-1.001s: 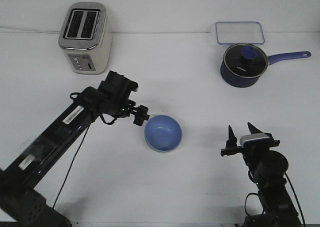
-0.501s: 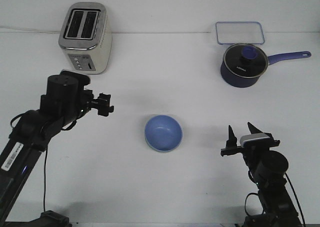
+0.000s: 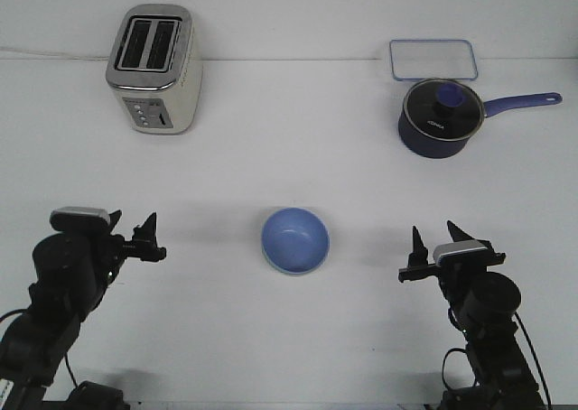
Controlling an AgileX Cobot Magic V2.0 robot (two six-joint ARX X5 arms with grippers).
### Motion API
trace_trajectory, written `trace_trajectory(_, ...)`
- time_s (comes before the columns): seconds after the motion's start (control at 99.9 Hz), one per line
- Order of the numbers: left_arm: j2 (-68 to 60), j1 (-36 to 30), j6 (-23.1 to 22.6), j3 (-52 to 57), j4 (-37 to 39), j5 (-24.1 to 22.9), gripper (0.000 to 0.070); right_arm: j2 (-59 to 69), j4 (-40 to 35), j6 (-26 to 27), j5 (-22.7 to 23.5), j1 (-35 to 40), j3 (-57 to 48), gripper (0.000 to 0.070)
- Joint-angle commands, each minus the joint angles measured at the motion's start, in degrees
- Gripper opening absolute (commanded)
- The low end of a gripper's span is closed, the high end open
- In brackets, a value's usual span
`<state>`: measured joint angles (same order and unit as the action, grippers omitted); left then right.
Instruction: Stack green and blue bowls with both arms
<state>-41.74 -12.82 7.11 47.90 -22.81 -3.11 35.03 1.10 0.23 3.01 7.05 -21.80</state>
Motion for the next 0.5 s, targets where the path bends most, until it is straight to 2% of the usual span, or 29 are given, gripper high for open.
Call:
trace_trajectory(0.0, 2.86, -0.13, 2.12, -2.45, 1.68, -0.13, 0.0435, 0.26, 0.63, -0.04, -0.04, 0.11, 0.07, 0.0448)
trace_trajectory(0.1, 8.07, -0.15, 2.89, -7.08, 3.54, -0.22, 0.0435, 0.26, 0.66, -0.04, -0.02, 0.11, 0.07, 0.0448)
trace_trajectory(0.3, 16.28, -0.15, 3.08, -14.40, 5.31, -3.34, 0.0435, 0.26, 0.68, -0.04, -0.04, 0.11, 0.07, 0.0448)
trace_trajectory(0.491, 18.91, -0.15, 3.74, -16.59, 6.36, -3.32, 0.0435, 0.26, 0.66, -0.04, -0.04, 0.11, 0.07, 0.0448)
